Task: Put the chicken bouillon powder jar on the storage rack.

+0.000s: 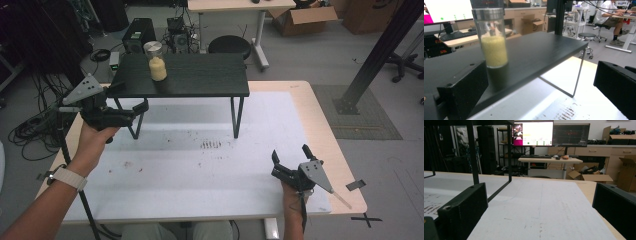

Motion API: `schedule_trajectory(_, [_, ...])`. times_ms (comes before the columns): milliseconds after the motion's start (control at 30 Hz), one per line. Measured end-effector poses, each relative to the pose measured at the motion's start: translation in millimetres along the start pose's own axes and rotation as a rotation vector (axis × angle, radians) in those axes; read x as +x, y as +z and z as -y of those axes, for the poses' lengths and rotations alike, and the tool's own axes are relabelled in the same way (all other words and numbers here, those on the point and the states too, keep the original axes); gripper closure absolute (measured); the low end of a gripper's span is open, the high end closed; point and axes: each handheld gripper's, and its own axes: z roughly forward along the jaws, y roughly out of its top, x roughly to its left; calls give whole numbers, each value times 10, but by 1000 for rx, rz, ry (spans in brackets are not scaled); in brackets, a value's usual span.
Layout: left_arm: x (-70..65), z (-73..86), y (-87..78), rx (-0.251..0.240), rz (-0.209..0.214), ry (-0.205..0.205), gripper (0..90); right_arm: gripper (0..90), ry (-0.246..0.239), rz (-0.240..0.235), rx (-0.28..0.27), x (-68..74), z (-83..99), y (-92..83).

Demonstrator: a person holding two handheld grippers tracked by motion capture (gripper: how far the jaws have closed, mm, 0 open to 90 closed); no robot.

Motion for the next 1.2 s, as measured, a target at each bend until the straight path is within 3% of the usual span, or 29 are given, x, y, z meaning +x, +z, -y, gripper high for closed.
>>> schedule_trajectory(567, [13,451,-276,-17,-30,-40,7,0,1,-2,-5,-2,1,-3])
schedule_trajectory(833, [59,767,-396,1,-60,-39,7,0,-1,-2,-2,0,1,-3])
schedule_trajectory(1200, [117,1218,-488,-15,-105,-95,8,0,-3,-2,3,2,-1,2])
